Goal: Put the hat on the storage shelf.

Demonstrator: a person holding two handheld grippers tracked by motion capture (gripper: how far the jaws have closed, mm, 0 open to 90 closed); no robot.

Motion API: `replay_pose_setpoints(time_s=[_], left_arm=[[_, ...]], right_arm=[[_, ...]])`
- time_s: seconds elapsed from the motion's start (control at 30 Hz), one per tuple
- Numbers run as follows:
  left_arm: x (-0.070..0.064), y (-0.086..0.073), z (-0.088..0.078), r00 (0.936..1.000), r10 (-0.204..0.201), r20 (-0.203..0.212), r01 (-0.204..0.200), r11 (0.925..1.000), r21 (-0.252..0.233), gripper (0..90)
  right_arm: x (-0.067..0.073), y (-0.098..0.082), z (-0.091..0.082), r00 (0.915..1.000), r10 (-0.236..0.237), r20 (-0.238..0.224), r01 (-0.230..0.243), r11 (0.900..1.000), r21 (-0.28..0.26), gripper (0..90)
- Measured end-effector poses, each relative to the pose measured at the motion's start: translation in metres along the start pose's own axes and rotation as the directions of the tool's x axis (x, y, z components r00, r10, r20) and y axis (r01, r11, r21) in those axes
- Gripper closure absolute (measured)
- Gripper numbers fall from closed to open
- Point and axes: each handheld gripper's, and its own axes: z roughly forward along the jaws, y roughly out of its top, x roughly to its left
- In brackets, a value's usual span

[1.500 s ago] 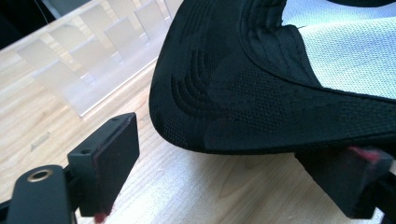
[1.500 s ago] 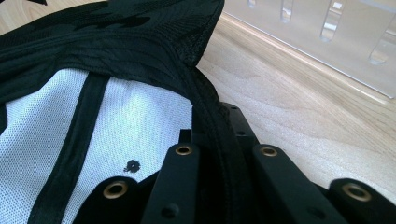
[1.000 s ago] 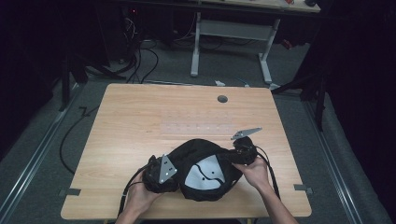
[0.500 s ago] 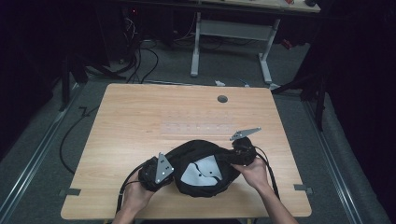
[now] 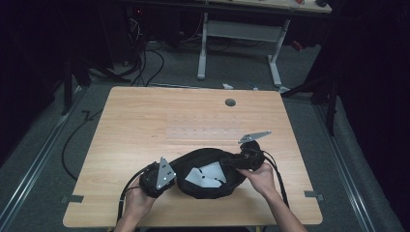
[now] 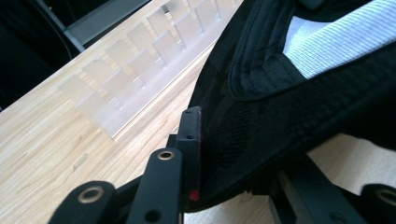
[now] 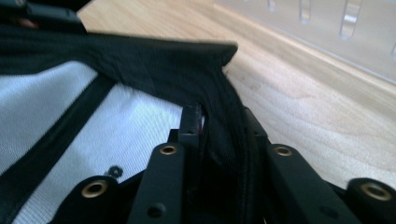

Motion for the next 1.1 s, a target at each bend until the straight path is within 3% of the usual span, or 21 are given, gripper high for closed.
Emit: replay_pose_setpoints(time_s=[0.07, 0.2, 0.23, 0.43, 0.53, 0.63, 0.7, 0.9, 1.0, 1.03, 1.1], left_arm=[[0.0, 0.0, -0.001, 0.9999, 0.01, 0.012, -0.01, 0.9999, 0.012, 75.5], [-0.002, -0.002, -0.003, 0.9994, 0.015, 0.032, -0.015, 0.9997, 0.02, 79.5], [-0.003, -0.003, -0.004, 0.9985, 0.033, 0.044, -0.035, 0.9985, 0.041, 80.7], [-0.01, -0.004, -0.008, 0.9945, 0.056, 0.089, -0.062, 0.9958, 0.068, 85.6], [-0.014, -0.002, -0.009, 0.9913, 0.052, 0.121, -0.062, 0.9947, 0.082, 86.4], [-0.013, -0.004, -0.009, 0.9922, 0.059, 0.11, -0.069, 0.9928, 0.098, 86.5], [-0.007, -0.006, -0.013, 0.9948, 0.031, 0.097, -0.041, 0.9935, 0.106, 86.5], [0.002, -0.006, -0.021, 0.9976, -0.015, 0.067, 0.009, 0.9952, 0.098, 86.5], [0.011, -0.003, -0.026, 0.9974, -0.062, 0.038, 0.058, 0.9954, 0.076, 86.5], [0.011, -0.003, -0.026, 0.9974, -0.062, 0.038, 0.058, 0.9954, 0.076, 86.5], [0.017, 0.002, -0.028, 0.994, -0.107, 0.022, 0.106, 0.9927, 0.057, 86.4]], right_arm=[[-0.001, 0.001, -0.002, 0.9999, 0.01, -0.002, -0.01, 1.0, -0.019, 72.4], [-0.001, 0.004, -0.006, 0.9991, 0.025, 0.035, -0.023, 0.998, -0.059, 66.7], [-0.002, 0.005, -0.008, 0.9987, 0.028, 0.043, -0.025, 0.997, -0.076, 65.2], [-0.005, 0.011, -0.018, 0.9948, 0.037, 0.095, -0.024, 0.991, -0.128, 57.5], [-0.009, 0.02, -0.033, 0.9927, 0.055, 0.107, -0.033, 0.979, -0.199, 52.5], [-0.012, 0.024, -0.044, 0.9899, 0.071, 0.123, -0.04, 0.97, -0.241, 50.8], [-0.015, 0.023, -0.051, 0.9883, 0.094, 0.12, -0.059, 0.961, -0.27, 50.3], [-0.022, 0.014, -0.058, 0.9822, 0.112, 0.151, -0.064, 0.955, -0.29, 49.4], [-0.026, 0.007, -0.058, 0.9788, 0.126, 0.162, -0.072, 0.95, -0.305, 48.8], [-0.027, 0.004, -0.057, 0.9775, 0.129, 0.167, -0.074, 0.951, -0.301, 48.3], [-0.029, -0.001, -0.054, 0.9733, 0.129, 0.19, -0.071, 0.956, -0.286, 47.2]])
